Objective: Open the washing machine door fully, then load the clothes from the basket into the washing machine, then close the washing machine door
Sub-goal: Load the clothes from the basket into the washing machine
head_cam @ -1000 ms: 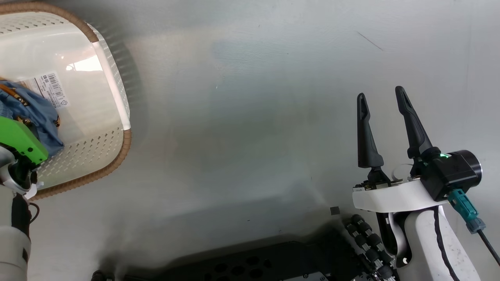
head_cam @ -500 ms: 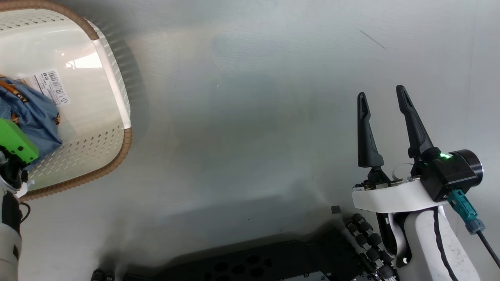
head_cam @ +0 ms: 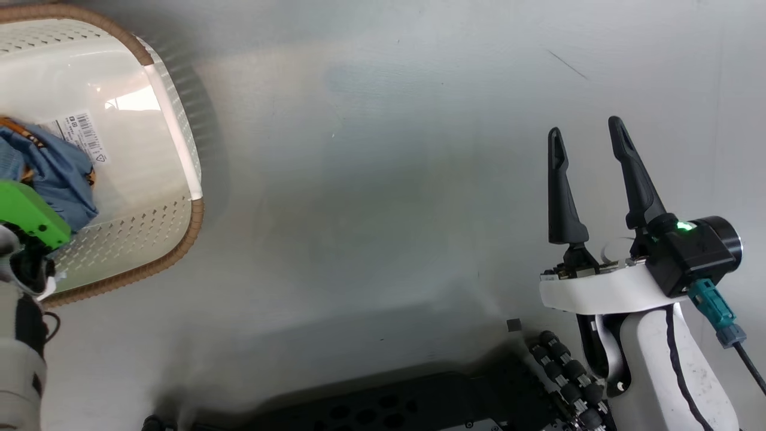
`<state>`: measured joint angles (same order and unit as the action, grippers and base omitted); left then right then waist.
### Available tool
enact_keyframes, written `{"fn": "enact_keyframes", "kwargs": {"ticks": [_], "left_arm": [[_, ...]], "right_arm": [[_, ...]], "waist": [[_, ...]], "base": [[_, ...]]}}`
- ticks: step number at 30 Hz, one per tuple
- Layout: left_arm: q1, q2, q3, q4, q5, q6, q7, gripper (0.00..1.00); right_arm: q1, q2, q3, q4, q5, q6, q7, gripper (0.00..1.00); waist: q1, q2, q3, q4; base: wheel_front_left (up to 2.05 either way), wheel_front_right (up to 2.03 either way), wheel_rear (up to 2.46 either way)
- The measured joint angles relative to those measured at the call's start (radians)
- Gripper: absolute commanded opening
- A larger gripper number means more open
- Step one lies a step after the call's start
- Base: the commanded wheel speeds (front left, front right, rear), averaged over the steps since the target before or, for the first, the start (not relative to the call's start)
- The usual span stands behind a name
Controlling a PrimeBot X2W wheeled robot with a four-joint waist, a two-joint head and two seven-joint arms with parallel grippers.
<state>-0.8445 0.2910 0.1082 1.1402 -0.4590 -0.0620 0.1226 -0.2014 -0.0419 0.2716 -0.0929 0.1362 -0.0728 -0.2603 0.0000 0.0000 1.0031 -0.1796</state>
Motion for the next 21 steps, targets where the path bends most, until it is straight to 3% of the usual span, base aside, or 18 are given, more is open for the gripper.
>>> {"fn": "enact_keyframes", "kwargs": {"ticks": [9, 21], "left_arm": [[0.058, -0.095, -0.011, 0.013, -0.018, -0.051, -0.131, 0.00], [0.128, -0.150, 0.010, 0.007, -0.080, -0.062, -0.261, 0.00]], "right_arm": [[-0.057, -0.002, -0.026, 0.038, 0.003, 0.001, 0.000, 1.00], [-0.059, -0.004, -0.064, 0.102, 0.006, 0.028, 0.000, 1.00]], "waist": [[0.0000, 0.0000, -0.068, 0.029], [0.0000, 0.0000, -0.219, 0.091]], "base": [[0.00, 0.00, 0.00], [0.00, 0.00, 0.00]]}}
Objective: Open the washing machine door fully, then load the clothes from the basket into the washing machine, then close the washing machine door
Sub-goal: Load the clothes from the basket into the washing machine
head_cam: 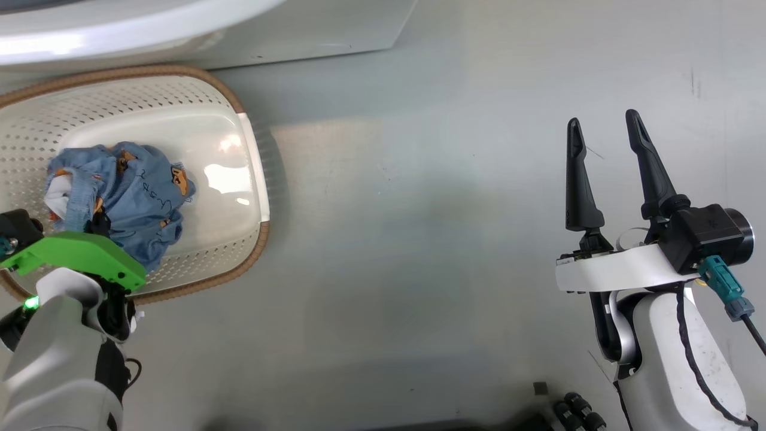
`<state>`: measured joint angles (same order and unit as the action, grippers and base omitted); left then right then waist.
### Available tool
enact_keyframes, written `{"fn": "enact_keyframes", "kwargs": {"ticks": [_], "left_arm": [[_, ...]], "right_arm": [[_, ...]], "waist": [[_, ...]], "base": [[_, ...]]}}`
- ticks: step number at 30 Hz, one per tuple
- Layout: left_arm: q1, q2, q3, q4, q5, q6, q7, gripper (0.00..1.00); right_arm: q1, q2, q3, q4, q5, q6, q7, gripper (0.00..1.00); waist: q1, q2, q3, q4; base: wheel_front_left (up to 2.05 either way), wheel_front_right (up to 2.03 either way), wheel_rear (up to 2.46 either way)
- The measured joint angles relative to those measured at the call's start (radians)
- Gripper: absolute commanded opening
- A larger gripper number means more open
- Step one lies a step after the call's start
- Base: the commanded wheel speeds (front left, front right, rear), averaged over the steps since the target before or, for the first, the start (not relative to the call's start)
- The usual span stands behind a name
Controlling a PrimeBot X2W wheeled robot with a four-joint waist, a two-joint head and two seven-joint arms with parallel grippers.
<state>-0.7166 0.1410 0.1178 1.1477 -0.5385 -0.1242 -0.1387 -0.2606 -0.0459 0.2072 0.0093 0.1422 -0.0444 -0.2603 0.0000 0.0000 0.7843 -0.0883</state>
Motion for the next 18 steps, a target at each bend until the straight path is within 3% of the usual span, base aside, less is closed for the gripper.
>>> {"fn": "enact_keyframes", "kwargs": {"ticks": [10, 18], "left_arm": [[0.094, -0.082, -0.059, -0.081, -0.057, 0.000, -0.061, 0.00], [0.202, -0.090, -0.122, -0.157, -0.077, 0.000, -0.084, 0.00]], "right_arm": [[0.015, -0.001, -0.014, 0.031, 0.016, 0.017, 0.000, 1.00], [0.088, -0.001, -0.022, 0.065, 0.018, 0.040, 0.000, 1.00]], "waist": [[0.0000, 0.0000, -0.143, 0.040], [0.0000, 0.0000, -0.260, 0.062]], "base": [[0.00, 0.00, 0.00], [0.00, 0.00, 0.00]]}}
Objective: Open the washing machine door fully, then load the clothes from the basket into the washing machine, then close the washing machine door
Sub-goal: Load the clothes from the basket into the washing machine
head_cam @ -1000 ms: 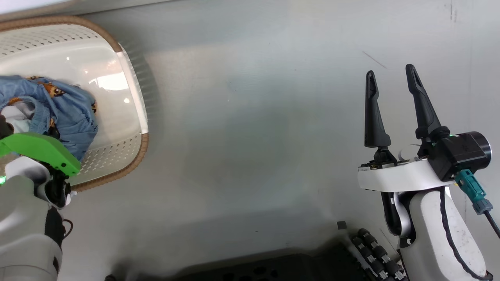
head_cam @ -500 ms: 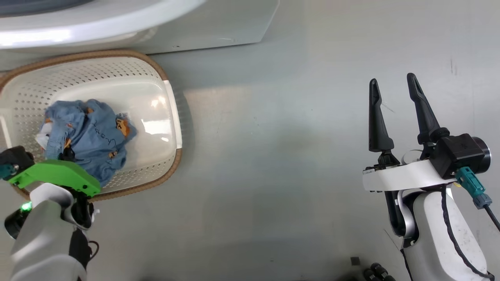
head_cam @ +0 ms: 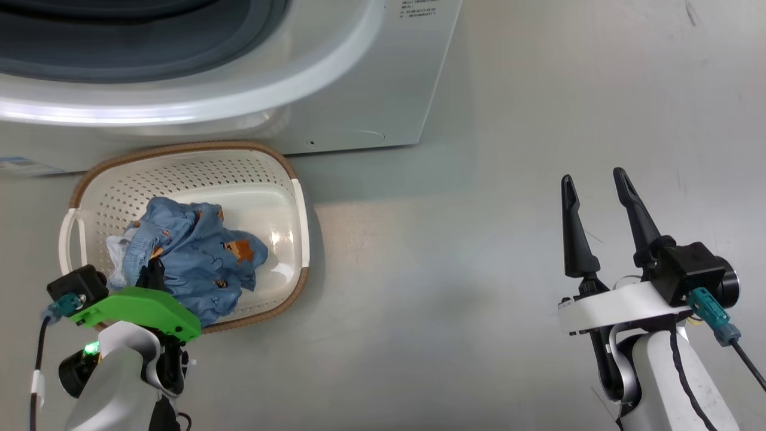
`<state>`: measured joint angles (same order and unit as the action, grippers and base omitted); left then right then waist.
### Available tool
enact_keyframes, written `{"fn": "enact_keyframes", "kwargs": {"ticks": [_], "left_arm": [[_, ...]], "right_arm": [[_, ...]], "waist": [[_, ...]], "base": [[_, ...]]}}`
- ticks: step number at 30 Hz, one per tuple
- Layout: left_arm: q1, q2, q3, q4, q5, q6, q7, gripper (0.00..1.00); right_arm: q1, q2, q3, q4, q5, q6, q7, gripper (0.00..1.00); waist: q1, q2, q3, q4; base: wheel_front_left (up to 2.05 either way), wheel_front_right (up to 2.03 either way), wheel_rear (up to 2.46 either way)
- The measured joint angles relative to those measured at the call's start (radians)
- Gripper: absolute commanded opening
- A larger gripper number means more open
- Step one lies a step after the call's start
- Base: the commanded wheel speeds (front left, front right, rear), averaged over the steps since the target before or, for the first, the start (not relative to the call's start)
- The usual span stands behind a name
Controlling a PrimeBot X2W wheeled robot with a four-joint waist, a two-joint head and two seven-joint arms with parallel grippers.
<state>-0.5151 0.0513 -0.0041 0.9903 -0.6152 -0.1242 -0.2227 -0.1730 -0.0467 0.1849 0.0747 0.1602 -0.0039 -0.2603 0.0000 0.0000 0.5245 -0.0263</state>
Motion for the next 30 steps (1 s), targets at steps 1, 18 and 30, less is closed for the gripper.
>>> {"fn": "enact_keyframes", "kwargs": {"ticks": [1, 18, 30], "left_arm": [[0.012, 0.000, -0.006, -0.008, -0.005, 0.000, -0.003, 0.00], [0.229, 0.020, -0.090, -0.218, 0.065, 0.000, -0.026, 0.00], [0.431, 0.026, -0.040, -0.404, 0.145, 0.002, -0.026, 0.00]], "right_arm": [[0.009, 0.000, -0.001, 0.004, 0.002, 0.004, 0.000, 1.00], [0.158, 0.001, -0.019, 0.062, -0.018, 0.059, 0.000, 1.00], [0.277, -0.015, -0.018, 0.091, -0.035, 0.085, 0.000, 1.00]], "waist": [[0.0000, 0.0000, -0.015, 0.002], [0.0000, 0.0000, -0.264, 0.027], [0.0000, 0.0000, -0.438, 0.039]], "base": [[0.00, 0.00, 0.00], [0.00, 0.00, 0.00], [0.00, 0.00, 0.00]]}}
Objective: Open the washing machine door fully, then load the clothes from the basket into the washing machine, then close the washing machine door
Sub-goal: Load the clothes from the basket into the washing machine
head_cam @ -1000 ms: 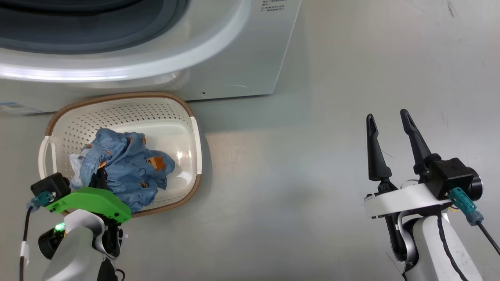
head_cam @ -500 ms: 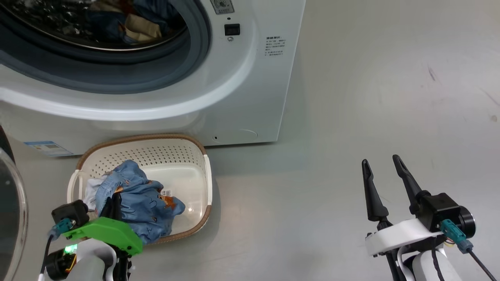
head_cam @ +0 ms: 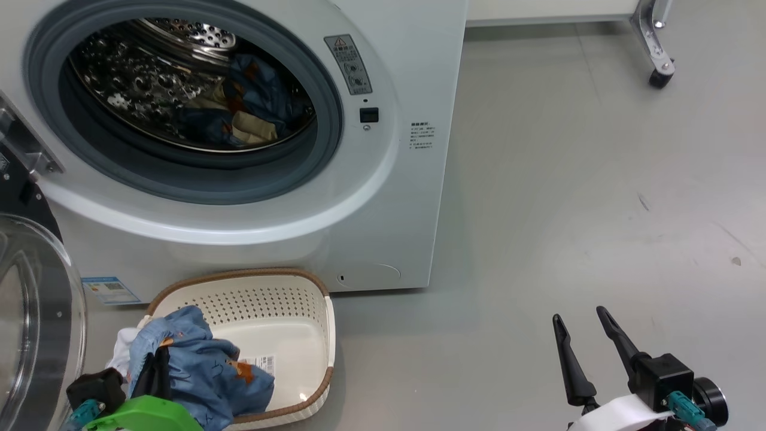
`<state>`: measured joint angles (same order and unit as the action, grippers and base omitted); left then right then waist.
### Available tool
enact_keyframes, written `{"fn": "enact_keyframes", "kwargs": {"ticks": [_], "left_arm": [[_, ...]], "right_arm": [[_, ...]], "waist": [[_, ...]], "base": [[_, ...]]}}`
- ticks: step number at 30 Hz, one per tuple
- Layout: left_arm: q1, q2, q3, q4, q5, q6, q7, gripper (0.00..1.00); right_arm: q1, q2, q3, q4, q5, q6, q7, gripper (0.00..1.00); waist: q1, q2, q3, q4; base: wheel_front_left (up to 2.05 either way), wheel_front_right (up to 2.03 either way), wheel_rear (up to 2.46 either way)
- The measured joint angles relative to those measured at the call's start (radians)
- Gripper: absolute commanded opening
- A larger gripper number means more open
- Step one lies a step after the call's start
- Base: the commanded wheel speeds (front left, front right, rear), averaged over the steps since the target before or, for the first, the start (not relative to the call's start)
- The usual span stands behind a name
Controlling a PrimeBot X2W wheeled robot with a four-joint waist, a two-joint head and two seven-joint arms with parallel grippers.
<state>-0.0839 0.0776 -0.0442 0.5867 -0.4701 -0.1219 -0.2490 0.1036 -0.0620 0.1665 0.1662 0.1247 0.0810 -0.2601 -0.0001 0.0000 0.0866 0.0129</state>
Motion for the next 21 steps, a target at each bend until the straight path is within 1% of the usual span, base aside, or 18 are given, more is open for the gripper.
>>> {"fn": "enact_keyframes", "kwargs": {"ticks": [5, 10, 14, 17, 21], "left_arm": [[0.072, -0.001, 0.016, -0.121, 0.040, 0.018, 0.000, 0.00], [0.123, -0.003, 0.036, -0.247, 0.080, 0.034, 0.000, 0.00], [0.173, -0.007, 0.042, -0.317, 0.091, 0.044, 0.000, 0.00], [0.204, -0.012, 0.042, -0.372, 0.113, 0.044, 0.000, 0.00], [0.230, -0.020, 0.040, -0.444, 0.135, 0.044, 0.000, 0.00]], "right_arm": [[0.037, 0.000, 0.001, -0.001, 0.000, 0.009, 0.000, 1.00], [0.051, 0.000, 0.003, -0.011, -0.002, 0.015, 0.000, 1.00], [0.053, -0.001, 0.005, -0.023, -0.004, 0.015, 0.000, 1.00], [0.058, -0.003, 0.007, -0.027, -0.010, 0.023, 0.000, 1.00], [0.067, -0.002, 0.008, -0.030, -0.013, 0.024, 0.000, 1.00]], "waist": [[0.0000, 0.0000, -0.066, 0.002], [0.0000, 0.0000, -0.109, 0.002], [0.0000, 0.0000, -0.126, 0.002], [0.0000, 0.0000, -0.131, 0.003], [0.0000, 0.0000, -0.135, 0.004]], "base": [[0.00, 0.00, 0.00], [0.00, 0.00, 0.00], [0.00, 0.00, 0.00], [0.00, 0.00, 0.00], [0.00, 0.00, 0.00]]}}
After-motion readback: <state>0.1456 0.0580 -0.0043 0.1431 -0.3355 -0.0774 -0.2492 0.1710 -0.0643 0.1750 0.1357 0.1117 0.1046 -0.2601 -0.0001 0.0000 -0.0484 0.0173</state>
